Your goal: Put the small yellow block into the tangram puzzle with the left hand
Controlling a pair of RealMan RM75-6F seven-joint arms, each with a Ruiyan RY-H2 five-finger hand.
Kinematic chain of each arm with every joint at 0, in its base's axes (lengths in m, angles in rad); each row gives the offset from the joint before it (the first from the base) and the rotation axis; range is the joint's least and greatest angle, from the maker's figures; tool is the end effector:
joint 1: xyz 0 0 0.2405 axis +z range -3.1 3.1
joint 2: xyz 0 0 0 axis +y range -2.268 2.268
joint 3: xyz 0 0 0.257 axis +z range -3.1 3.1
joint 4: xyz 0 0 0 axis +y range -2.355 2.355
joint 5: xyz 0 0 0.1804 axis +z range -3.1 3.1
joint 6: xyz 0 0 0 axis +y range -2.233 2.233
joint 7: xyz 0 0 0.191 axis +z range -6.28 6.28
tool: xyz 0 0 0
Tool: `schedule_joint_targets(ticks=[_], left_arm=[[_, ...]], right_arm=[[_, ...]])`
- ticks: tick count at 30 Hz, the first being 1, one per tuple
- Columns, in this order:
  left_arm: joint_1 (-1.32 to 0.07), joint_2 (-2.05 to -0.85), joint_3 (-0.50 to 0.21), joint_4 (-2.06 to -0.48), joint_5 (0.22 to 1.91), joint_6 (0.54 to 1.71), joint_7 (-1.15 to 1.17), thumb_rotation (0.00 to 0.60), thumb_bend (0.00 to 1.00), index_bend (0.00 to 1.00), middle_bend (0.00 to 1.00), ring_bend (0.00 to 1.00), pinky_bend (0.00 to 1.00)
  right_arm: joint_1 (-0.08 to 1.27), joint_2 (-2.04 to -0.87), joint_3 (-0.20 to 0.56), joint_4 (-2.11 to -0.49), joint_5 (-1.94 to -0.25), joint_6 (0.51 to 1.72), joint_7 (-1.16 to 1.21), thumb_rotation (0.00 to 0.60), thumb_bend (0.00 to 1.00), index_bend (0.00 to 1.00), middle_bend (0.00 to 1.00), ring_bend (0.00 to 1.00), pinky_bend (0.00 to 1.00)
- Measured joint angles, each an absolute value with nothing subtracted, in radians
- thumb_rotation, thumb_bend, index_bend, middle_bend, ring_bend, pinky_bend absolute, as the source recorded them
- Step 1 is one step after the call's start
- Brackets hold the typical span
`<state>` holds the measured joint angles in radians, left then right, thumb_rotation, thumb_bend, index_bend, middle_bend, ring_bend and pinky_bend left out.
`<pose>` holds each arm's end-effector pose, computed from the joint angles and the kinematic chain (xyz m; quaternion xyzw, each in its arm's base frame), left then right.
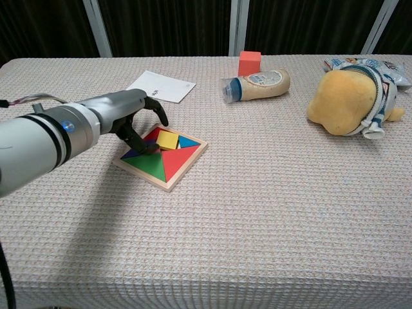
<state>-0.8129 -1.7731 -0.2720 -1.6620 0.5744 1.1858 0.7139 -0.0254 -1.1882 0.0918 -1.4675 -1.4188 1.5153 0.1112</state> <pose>-0.1067 0.3509 -0.0606 -0.6721 -0.5161 -0.3144 0.4280 -0.3515 -0.1960 0.1978 0.5186 -0.4222 0.3765 0.6411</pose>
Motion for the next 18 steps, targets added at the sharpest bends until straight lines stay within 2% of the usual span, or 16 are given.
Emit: schedule_joint_targets(ticks=[10,18], left_arm=[[-0.816,-1.748,-0.256,-1.685,0.558,1.155,0.699,0.6,0.37,0.34,0.05,0.0,0.0],[-0.825,-1.75,-0.254,-1.69,0.564,1.166,0.691,0.6,0.37,0.33,0.05,0.0,0.0]], right_arm=[[-0.025,-1.189,0.093,-1.466,-1.415,1.512,0.111,0.6,0.21,0.0,0.0,0.0,0.0],[-0.025,-1.19,0.095,-1.462,-1.413,1.511,0.116,0.6,0.21,0.0,0.0,0.0,0.0]])
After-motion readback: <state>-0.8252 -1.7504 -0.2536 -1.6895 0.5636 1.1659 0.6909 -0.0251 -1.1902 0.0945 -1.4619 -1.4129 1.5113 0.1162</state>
